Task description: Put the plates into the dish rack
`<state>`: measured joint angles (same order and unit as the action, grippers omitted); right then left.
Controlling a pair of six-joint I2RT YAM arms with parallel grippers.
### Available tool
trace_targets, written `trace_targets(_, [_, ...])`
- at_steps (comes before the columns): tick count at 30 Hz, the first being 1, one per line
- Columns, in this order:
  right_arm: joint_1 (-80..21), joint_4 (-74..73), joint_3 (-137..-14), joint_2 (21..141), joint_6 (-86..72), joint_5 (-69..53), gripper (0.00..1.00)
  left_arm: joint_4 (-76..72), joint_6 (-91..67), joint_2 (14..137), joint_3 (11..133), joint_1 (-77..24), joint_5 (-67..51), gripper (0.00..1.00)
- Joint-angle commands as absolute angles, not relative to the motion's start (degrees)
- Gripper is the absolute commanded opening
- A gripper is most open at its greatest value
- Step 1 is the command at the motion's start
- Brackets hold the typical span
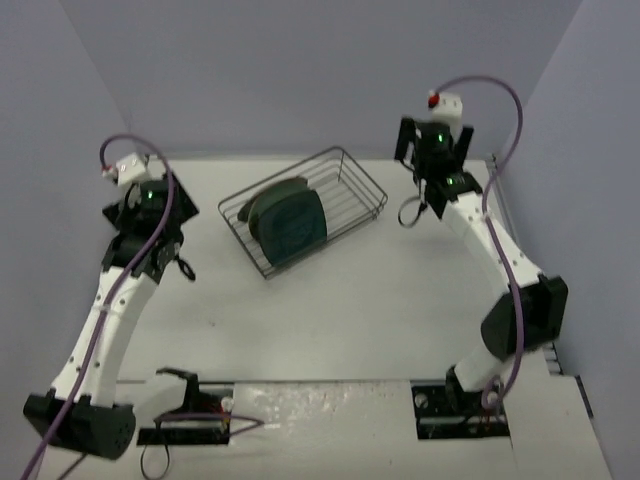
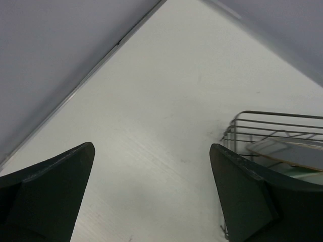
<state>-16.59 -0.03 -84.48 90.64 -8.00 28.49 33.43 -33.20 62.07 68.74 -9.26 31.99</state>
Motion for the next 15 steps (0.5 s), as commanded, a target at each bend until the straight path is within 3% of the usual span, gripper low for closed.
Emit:
trace_targets(1, [-16.17,1.05,-71.93,78.95,-17.75,43.36,1.0,33.79,-38.31,59.64,64.59,0.98,21.51,0.97])
trace_targets(5, [-16.08,-5.42,-65.56,72.91,-25.12,49.28,1.0,32.58,-37.99,61.8,61.49,8.49,13.91,0.97])
trace_targets(15, [-16.17,-11.14,-59.52,65.9,-30.17,51.61,1.0,29.79,-36.42,61.54,58.11,9.05,11.78,0.97])
